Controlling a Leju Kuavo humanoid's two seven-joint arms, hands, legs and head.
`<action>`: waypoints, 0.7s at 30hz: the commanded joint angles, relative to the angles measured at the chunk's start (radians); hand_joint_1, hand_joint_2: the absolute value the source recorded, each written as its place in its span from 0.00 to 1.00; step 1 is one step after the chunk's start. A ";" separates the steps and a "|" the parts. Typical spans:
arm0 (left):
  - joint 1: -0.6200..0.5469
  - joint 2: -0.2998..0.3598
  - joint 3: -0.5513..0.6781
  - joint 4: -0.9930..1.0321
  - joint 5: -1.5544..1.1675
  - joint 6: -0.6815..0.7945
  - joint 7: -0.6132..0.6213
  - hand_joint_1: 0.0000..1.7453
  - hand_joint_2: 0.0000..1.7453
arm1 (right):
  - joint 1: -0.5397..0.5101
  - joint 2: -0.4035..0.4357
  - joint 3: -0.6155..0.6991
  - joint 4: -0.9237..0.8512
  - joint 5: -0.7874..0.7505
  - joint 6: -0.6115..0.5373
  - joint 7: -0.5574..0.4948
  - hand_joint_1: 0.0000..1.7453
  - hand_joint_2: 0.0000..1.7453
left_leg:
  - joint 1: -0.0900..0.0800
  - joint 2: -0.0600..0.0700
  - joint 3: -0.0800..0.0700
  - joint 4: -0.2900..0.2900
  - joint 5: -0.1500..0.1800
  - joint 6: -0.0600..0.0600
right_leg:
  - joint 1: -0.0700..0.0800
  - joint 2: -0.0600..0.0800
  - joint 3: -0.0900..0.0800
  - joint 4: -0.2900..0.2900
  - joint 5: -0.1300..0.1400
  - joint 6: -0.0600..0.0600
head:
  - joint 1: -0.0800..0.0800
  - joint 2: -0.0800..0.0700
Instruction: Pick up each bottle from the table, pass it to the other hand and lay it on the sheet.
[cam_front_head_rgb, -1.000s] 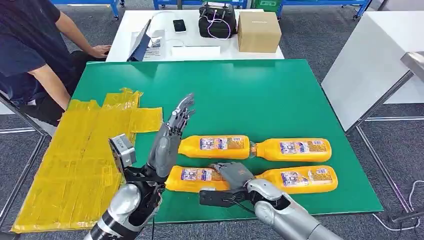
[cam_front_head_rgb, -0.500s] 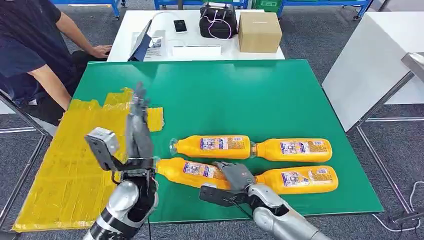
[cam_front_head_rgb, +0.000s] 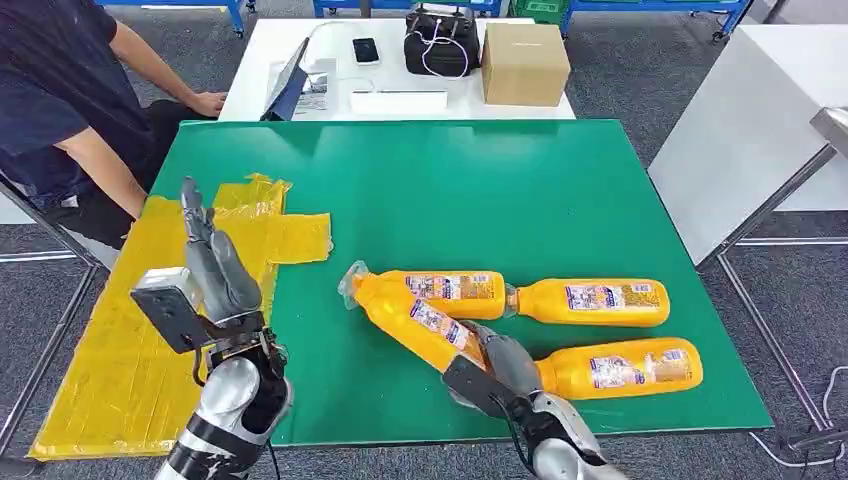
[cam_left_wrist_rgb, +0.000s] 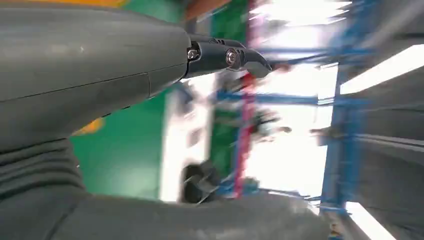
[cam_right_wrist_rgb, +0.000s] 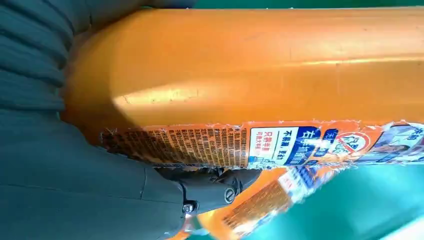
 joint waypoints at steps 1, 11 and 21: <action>0.053 0.062 -0.031 -0.013 0.481 -0.370 0.382 0.00 1.00 | 0.165 0.073 -0.172 -0.285 0.059 -0.208 -0.110 1.00 1.00 | -0.001 0.002 -0.002 -0.001 0.000 -0.001 | -0.001 0.001 0.001 0.001 0.000 -0.001 | -0.001 0.000; 0.040 0.089 -0.026 -0.078 0.533 -0.435 0.429 0.00 1.00 | 0.137 0.083 -0.199 -0.406 0.116 -0.210 -0.102 1.00 1.00 | 0.000 0.002 -0.011 0.000 0.001 0.000 | 0.000 0.001 -0.007 0.002 0.001 0.000 | 0.000 0.000; 0.071 0.088 -0.057 -0.028 0.569 -0.583 0.454 0.00 1.00 | 0.178 0.041 -0.230 -0.409 0.073 -0.208 -0.148 1.00 1.00 | 0.000 0.003 -0.009 -0.001 0.001 0.000 | 0.000 0.001 -0.005 0.001 0.000 0.000 | 0.000 0.000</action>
